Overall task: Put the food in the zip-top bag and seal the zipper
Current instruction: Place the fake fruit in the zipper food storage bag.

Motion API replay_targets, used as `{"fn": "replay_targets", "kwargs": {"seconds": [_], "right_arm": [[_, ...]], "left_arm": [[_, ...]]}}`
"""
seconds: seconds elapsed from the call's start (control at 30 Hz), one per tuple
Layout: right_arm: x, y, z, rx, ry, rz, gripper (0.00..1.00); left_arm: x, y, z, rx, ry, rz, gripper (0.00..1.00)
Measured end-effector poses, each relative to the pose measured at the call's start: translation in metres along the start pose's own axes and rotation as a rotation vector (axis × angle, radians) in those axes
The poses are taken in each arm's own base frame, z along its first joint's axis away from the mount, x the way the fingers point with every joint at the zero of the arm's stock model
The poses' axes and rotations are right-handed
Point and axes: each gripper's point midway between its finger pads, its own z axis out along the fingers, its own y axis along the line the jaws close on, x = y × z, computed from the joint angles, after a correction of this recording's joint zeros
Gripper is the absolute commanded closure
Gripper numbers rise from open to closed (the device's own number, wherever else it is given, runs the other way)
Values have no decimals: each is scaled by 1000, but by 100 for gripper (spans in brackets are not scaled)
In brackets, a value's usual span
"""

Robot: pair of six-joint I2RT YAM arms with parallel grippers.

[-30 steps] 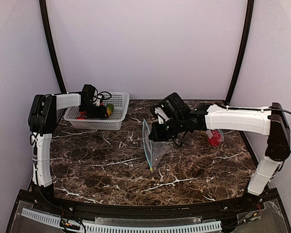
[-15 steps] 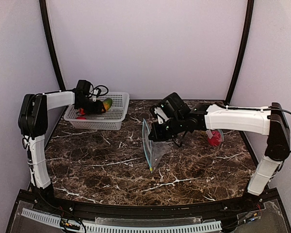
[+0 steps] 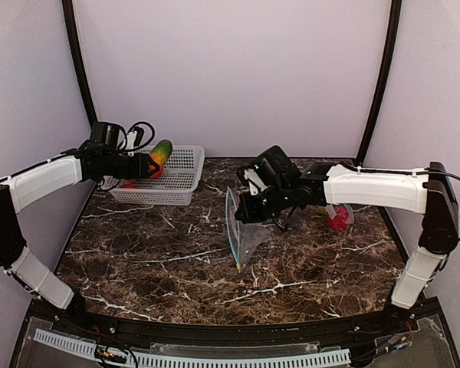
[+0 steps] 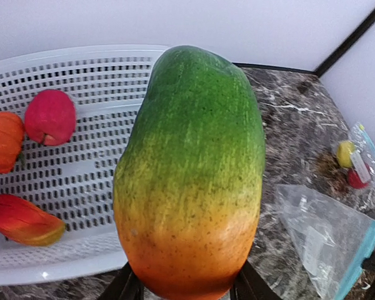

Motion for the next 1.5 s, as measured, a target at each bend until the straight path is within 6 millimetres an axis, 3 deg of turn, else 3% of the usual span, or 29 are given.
{"fn": "replay_targets", "kwargs": {"seconds": [0.2, 0.33, 0.53, 0.77, 0.97, 1.5], "right_arm": [[-8, 2, -3, 3, -20, -3, 100], [-16, 5, -7, 0, -40, -14, 100], [-18, 3, -8, 14, -50, -20, 100], [-17, 2, -8, 24, -42, -26, 100], [-16, 1, -8, 28, -39, -33, 100], [-15, 0, -8, 30, -35, -41, 100]], "left_arm": [[41, -110, -58, 238, 24, 61, 58], [81, -146, -88, 349, 98, 30, 59], [140, -168, -95, 385, 281, -19, 59], [173, -188, -88, 397, 405, -21, 60], [183, -197, -73, 408, 464, -32, 60], [182, -214, -50, 467, 470, -52, 61]]}}
